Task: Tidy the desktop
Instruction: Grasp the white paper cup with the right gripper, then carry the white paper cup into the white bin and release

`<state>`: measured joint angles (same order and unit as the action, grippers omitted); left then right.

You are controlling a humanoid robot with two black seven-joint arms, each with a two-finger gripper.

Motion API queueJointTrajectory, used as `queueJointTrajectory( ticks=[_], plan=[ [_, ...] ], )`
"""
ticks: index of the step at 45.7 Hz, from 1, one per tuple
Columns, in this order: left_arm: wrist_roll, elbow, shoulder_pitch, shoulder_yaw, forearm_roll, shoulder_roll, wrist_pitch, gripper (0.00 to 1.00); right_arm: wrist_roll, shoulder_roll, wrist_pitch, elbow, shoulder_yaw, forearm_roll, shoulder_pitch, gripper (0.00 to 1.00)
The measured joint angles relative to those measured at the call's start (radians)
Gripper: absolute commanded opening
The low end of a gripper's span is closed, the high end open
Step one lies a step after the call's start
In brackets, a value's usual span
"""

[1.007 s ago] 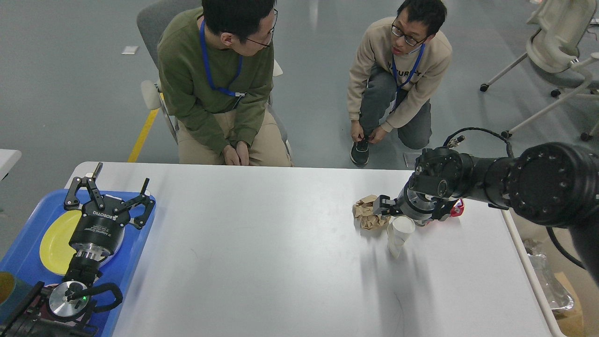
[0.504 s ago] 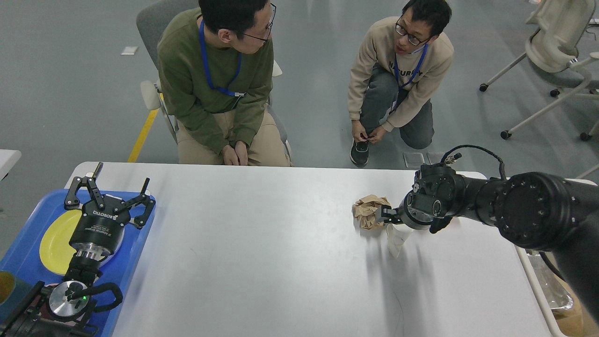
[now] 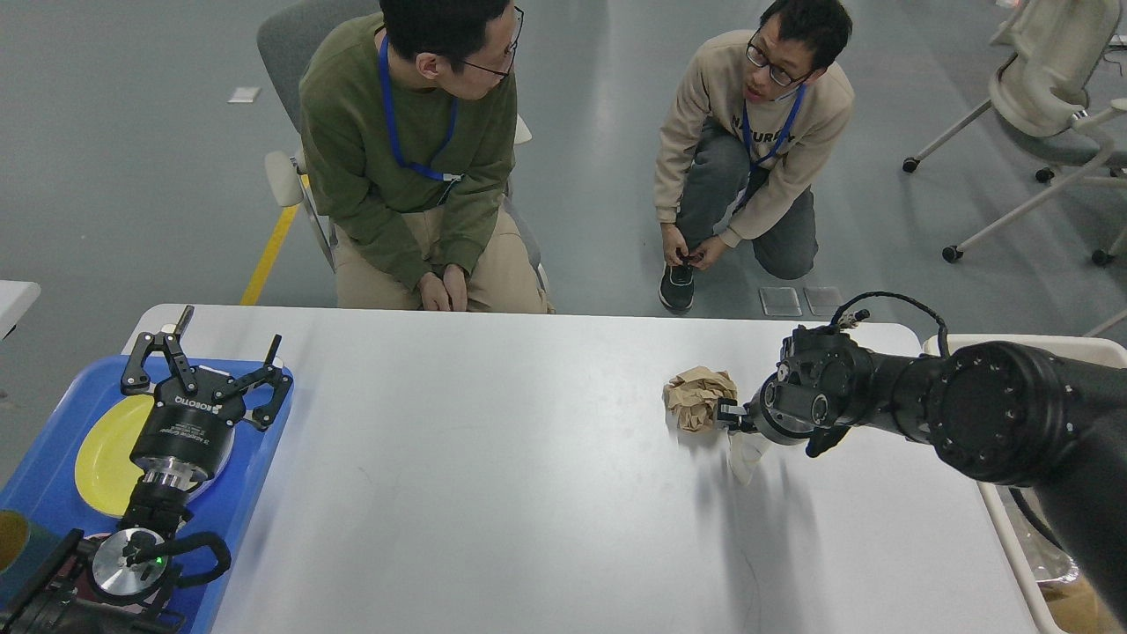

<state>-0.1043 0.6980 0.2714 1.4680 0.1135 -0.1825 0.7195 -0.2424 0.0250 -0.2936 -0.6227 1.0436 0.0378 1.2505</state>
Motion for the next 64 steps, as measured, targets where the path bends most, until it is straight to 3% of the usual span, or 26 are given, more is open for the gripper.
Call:
queueJointTrajectory(
  ticks=[20, 42, 53, 64],
  plan=[
    [0.000, 0.000, 0.000, 0.000, 0.000, 0.000, 0.000, 0.96, 0.000, -0.012, -0.011, -0.025, -0.011, -0.013, 0.012, 0.00],
    [0.000, 0.000, 0.000, 0.000, 0.000, 0.000, 0.000, 0.96, 0.000, -0.204, -0.138, -0.437, -0.035, -0.016, 0.352, 0.00],
    [0.000, 0.000, 0.000, 0.000, 0.000, 0.000, 0.000, 0.96, 0.003, -0.296, -0.267, -0.712, 0.005, -0.022, 0.651, 0.00],
    [0.000, 0.000, 0.000, 0.000, 0.000, 0.000, 0.000, 0.96, 0.023, -0.340, -0.286, -0.957, 0.111, -0.044, 0.916, 0.00]
  ],
)
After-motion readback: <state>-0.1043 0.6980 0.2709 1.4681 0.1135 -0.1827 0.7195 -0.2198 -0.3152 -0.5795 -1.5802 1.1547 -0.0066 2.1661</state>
